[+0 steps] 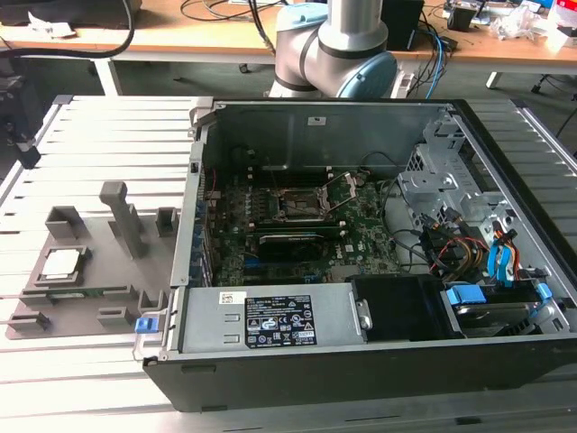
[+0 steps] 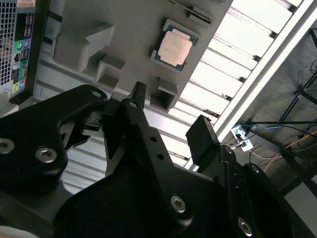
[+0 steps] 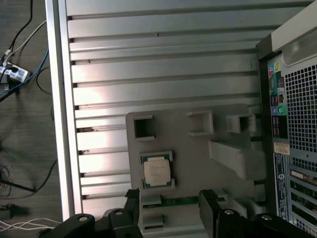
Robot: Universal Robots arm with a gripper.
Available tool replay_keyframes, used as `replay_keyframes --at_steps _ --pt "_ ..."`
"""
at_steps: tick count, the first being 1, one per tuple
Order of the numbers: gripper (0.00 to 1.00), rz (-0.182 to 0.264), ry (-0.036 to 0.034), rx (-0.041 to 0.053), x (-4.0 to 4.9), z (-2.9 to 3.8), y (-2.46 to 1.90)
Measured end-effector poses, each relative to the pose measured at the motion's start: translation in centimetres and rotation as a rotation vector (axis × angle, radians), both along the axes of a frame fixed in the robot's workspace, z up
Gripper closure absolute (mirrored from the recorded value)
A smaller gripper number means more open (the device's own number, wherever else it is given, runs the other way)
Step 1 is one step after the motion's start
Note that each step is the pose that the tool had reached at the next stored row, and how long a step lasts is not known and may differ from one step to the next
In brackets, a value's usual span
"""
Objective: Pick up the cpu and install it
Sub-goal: 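Pick up the cpu and move it towards the insertion slot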
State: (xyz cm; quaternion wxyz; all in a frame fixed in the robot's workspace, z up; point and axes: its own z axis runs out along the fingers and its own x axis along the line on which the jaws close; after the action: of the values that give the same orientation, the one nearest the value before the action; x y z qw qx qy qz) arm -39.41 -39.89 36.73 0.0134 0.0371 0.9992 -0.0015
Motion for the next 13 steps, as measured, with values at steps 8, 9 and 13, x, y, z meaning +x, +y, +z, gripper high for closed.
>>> replay_keyframes --at_steps 8,9,13 --pt "0.40 0.000 -0.0001 0.0001 0.00 -1.13 0.00" --pt "0.40 0.000 -0.0001 0.0000 0.00 -1.33 0.00" --pt "0.40 0.000 0.0000 0.0000 0.00 -1.96 0.00"
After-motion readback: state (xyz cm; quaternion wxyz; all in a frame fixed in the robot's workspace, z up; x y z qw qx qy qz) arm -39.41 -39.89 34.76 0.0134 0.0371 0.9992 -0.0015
